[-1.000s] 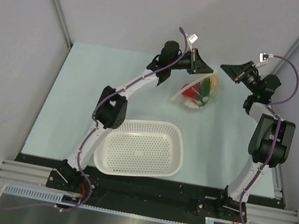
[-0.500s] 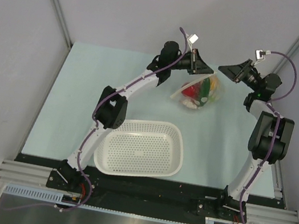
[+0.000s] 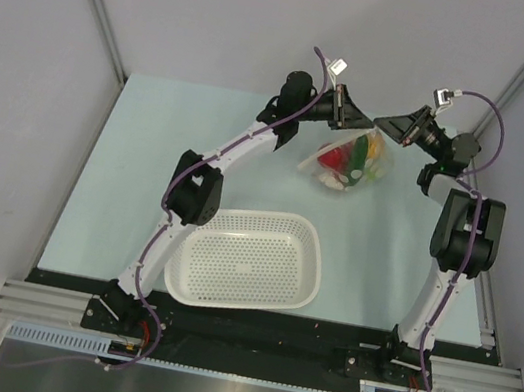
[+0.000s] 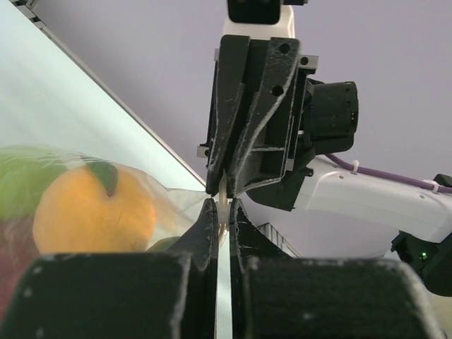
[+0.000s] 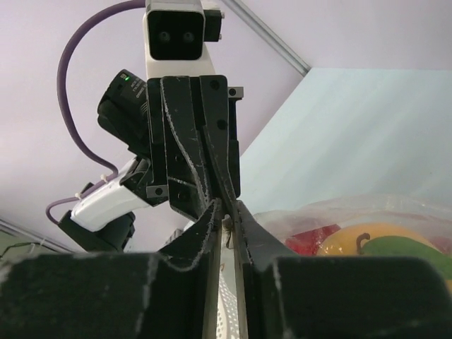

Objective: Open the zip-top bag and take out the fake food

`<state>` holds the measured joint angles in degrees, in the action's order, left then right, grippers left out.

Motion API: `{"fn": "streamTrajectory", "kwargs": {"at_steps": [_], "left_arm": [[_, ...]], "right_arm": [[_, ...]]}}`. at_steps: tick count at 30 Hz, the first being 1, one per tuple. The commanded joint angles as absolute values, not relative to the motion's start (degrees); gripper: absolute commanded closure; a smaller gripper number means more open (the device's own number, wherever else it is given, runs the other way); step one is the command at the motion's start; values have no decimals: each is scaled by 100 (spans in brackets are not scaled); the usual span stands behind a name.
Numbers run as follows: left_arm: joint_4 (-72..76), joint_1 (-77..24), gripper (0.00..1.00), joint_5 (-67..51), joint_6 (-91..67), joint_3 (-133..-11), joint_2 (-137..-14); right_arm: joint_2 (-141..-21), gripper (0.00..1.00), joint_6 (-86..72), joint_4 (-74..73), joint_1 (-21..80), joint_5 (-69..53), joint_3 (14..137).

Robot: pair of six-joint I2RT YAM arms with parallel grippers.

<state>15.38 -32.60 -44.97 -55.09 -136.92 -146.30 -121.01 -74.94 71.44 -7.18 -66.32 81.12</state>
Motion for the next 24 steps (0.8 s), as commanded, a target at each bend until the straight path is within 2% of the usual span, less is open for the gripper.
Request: {"fn": "streamTrajectory", "kwargs": {"at_steps": [1, 2, 4, 7, 8, 12, 15, 24], "left_arm": [[1890, -3199, 100, -4518, -5643, -13755, -14229], [1907, -3191, 100, -4509, -5651, -13755, -14229], [1925, -3173, 100, -4518, -5678, -13746, -14230], [1907, -3155, 100, -4518, -5678, -13755, -14229], [1890, -3155, 100, -4518, -5669, -13746, -14238], [1802, -3155, 100, -4456, -5678, -13720, -14230], [1653, -3155, 100, -4430, -5643, -13711, -14212], [1047, -3120, 100, -4623, -5133, -13018, -13764]], "right_arm": [[-12173, 84, -7989, 8103, -651, -6566, 8112], [-12173, 79, -7972, 8121, -642, -6557, 8043], [-12112, 78, -7911, 8121, -633, -6513, 7937], [-12050, 90, -7866, 8147, -642, -6443, 7752], [-12050, 100, -7884, 8191, -624, -6425, 7708], [-11892, 100, -7683, 8192, -606, -6006, 7411], [-11287, 100, -6551, 6906, -668, -5233, 6989], [-11100, 100, -5592, 5312, -1124, -4500, 7610]]}}
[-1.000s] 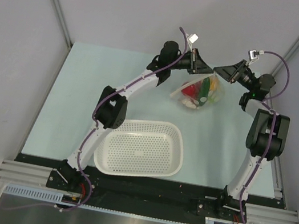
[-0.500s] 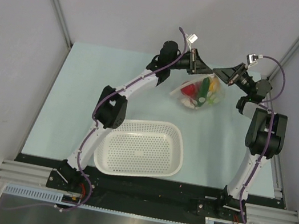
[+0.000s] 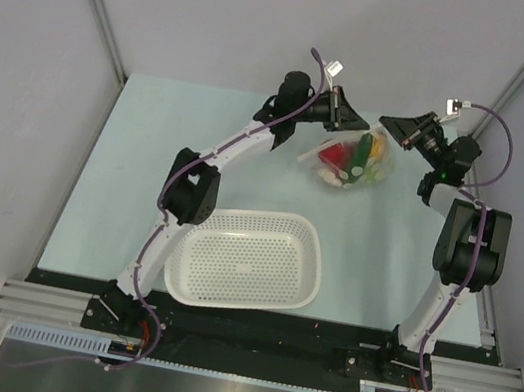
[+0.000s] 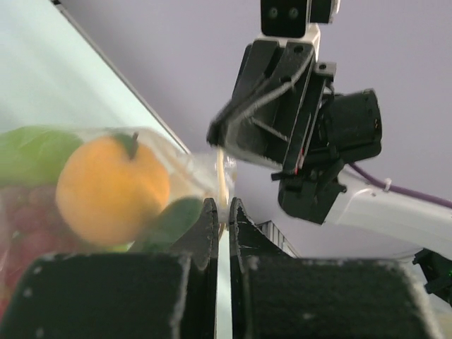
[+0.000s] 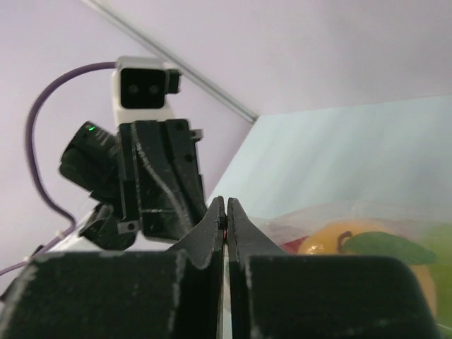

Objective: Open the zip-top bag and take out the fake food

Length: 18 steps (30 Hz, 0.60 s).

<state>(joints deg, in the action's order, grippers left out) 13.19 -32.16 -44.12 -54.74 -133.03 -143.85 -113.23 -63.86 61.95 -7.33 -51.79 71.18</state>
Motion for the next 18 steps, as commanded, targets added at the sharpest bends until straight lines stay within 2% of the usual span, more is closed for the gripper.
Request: {"fn": "streamTrajectory", "kwargs": {"at_steps": [1, 8, 12, 18], "left_arm": [[985, -3103, 100, -4640, -5081, -12930, -13703], [326, -2971, 100, -4737, -4396, -12174, -13132], [176, -2944, 100, -4588, -4096, -11349, -12570], [-19, -2988, 100, -4553, -4033, -10925, -12217]], "right_arm": [[-11109, 100, -5494, 5143, -1177, -4509, 7785], [-11355, 100, -4738, 4088, -1661, -4561, 8314], [-11592, 100, -4588, 3737, -1837, -4614, 8516], [-12075, 100, -4008, 2516, -1784, -4877, 9524]]}}
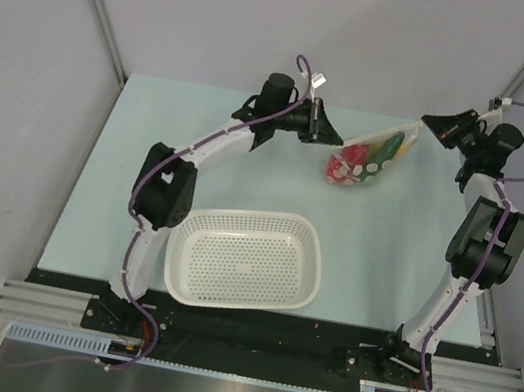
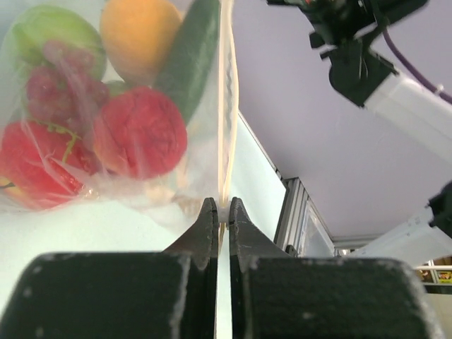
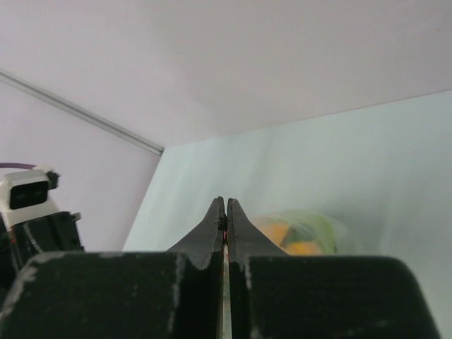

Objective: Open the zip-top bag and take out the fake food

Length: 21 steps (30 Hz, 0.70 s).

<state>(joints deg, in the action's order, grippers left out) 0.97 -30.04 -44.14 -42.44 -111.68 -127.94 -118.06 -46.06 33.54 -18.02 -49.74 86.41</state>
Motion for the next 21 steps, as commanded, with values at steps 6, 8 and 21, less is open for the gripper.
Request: {"fn": "streamTrajectory", "kwargs": {"at_steps": [6, 8, 21], "left_arm": [[772, -3339, 100, -4685, -4780, -10969, -12419], [878, -3428, 100, -4614, -5027, -10943, -12463], [1099, -3788, 100, -4368, -5230, -11083, -12726]], "right_arm": [[-12006, 41, -3534, -1223, -1486, -3913, 10588], [-12189, 24, -3516, -3361, -1442, -3283, 11651], [-10636, 0, -4087, -4949, -1152, -2065, 10470]]}}
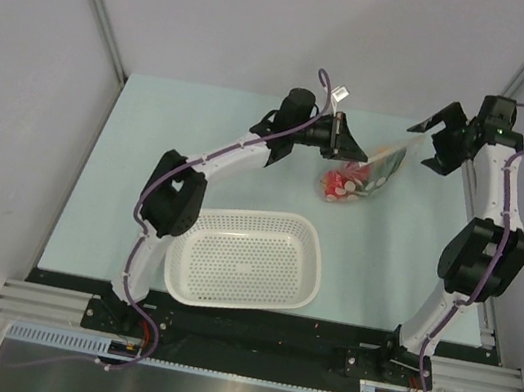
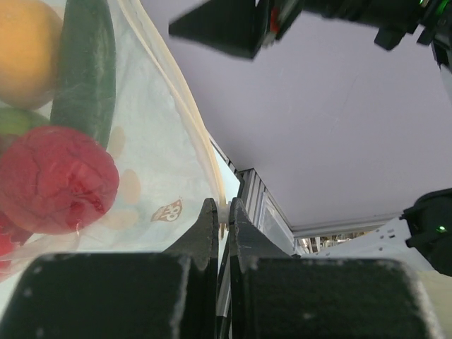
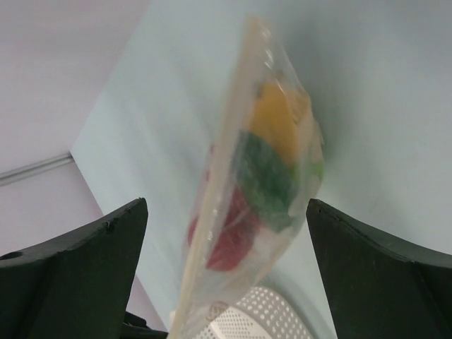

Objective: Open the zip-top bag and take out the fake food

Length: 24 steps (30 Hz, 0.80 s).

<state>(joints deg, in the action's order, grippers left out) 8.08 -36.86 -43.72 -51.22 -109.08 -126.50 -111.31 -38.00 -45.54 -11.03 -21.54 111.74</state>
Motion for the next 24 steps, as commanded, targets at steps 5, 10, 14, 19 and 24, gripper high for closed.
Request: {"fn": "streamTrajectory", "kwargs": {"at_steps": [5, 10, 14, 19, 24], "left_arm": [[810, -3964, 100, -4193, -5010, -11004, -12823], [318, -4157, 100, -3667, -4484, -10907, -12779], [-351, -4350, 100, -3253, -4078, -11004, -12762], [-79, -4517, 100, -2971, -4175, -10767, -12595], [-26, -4667, 100, -2988, -4298, -10881, -12621]], "right_arm": [[-10354, 5, -4009, -4333, -1116, -2285, 9669], [-10380, 14, -3955, -4245, -1081, -2329, 9423], [-10257, 37, -4069, -4166, -1116, -2259, 9220], [-10274, 58, -3938, -3912, -1107, -2460, 9149], [-10345, 79, -4033, -3525, -967, -2908, 9158]]}}
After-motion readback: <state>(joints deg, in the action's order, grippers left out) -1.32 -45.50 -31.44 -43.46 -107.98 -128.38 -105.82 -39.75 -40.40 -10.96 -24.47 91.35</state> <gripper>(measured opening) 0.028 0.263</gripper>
